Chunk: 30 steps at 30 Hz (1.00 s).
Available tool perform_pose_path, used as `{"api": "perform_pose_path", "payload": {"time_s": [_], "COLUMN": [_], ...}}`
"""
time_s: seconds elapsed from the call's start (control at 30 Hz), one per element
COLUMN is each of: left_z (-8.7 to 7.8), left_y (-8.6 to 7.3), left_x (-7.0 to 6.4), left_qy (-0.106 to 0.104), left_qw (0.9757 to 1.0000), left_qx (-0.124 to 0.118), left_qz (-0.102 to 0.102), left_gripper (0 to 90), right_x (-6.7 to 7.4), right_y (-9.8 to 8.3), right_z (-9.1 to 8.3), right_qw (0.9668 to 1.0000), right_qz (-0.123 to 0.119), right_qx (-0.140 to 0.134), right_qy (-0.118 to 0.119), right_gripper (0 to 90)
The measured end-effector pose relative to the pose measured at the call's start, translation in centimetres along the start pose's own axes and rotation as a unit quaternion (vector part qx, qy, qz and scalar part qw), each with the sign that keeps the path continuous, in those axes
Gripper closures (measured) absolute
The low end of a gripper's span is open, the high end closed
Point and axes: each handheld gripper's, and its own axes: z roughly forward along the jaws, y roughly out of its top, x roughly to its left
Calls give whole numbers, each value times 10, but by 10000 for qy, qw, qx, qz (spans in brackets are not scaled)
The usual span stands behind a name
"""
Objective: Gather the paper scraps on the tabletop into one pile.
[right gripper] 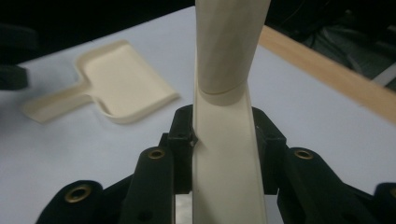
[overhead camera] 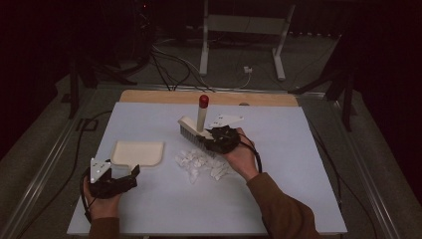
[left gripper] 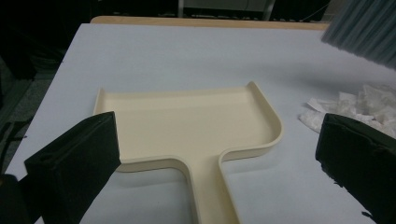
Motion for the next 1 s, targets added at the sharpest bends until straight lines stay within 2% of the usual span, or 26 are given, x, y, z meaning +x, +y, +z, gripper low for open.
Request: {"api": "perform_pose_path", "payload": {"time_s": [0.17, 0.27, 0.3, 0.4, 0.57, 0.83, 1.0], "left_z": [0, 0, 0, -1, -1, 0, -1], "left_y": [0, 0, 0, 0, 0, 0, 0], "left_x": [0, 1, 1, 0, 1, 1, 1], "left_qy": [2, 8, 10, 8, 12, 4, 8], "left_qw": [10000, 10000, 10000, 10000, 10000, 10000, 10000], "left_qx": [-3, -8, -10, -18, -15, 5, 6], "left_qz": [1, -19, -12, -27, -19, -10, -23], "left_gripper": [6, 6, 6, 6, 6, 6, 6], "right_x": [18, 28, 32, 44, 57, 73, 74], "right_y": [0, 0, 0, -3, -11, -26, -33], "right_z": [3, 5, 5, 9, 19, 34, 41], "right_qw": [9988, 9945, 9938, 9939, 9899, 9860, 9844], "right_qz": [486, 1026, 1088, 1100, 1404, 1620, 1637], "right_qx": [-50, -59, -69, -37, 163, 370, 515], "right_qy": [106, 215, 230, 56, -73, -133, -386], "right_gripper": [676, 676, 676, 676, 676, 677, 677]}}
